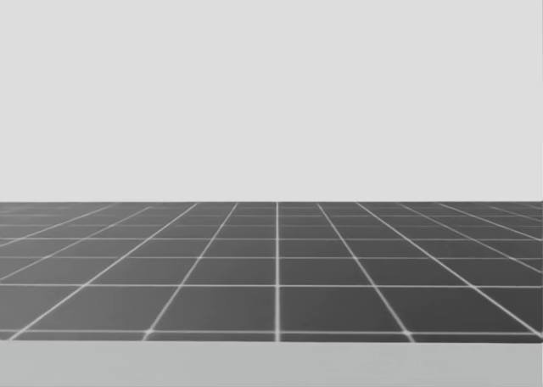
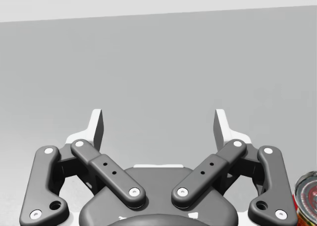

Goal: Look at the card. If it is red, pick the object on the left. If it is green, pick the object on the right.

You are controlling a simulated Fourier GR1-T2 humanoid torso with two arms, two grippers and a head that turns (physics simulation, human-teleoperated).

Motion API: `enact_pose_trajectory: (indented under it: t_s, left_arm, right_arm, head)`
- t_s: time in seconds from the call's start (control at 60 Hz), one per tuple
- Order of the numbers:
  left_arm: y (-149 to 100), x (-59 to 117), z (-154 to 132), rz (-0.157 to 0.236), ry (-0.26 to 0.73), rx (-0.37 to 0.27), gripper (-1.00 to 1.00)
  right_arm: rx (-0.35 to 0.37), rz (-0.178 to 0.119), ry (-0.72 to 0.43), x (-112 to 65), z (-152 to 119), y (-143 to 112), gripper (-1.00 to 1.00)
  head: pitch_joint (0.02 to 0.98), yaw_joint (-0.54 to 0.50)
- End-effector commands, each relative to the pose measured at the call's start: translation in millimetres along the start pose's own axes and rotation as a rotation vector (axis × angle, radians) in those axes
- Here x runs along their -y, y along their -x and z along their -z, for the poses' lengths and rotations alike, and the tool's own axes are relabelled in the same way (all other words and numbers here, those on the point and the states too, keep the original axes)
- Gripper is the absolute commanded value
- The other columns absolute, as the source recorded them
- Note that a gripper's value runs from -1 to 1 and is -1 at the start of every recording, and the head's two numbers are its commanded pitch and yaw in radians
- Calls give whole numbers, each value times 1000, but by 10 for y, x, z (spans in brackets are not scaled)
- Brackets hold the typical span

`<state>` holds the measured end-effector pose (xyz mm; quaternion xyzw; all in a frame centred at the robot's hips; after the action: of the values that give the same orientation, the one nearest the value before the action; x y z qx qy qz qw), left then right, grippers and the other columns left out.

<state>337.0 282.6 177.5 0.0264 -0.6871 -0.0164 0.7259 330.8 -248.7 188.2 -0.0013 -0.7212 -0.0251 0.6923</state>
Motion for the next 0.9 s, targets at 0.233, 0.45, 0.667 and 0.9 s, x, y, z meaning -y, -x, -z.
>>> enact_pose_trajectory:
  t_s: [0.233, 0.45, 0.667, 0.9]
  left_arm:
    - [2, -2, 4, 0, 0, 0, -1000]
    - [-7, -9, -3, 2, -1, 7, -1000]
    - [-58, -13, -31, -4, 4, 61, -1000]
    - [-69, -20, -34, -5, 5, 68, -1000]
  right_arm:
    - [17, -19, 16, 8, 7, -5, -1000]
    - [29, -45, 30, 10, 16, -21, -1000]
    - [37, -49, 26, 15, 20, -29, -1000]
    - [39, -51, 20, 11, 16, -33, -1000]
  head:
    - [159, 13]
    - [316, -3]
    - [513, -11]
    - [680, -20]
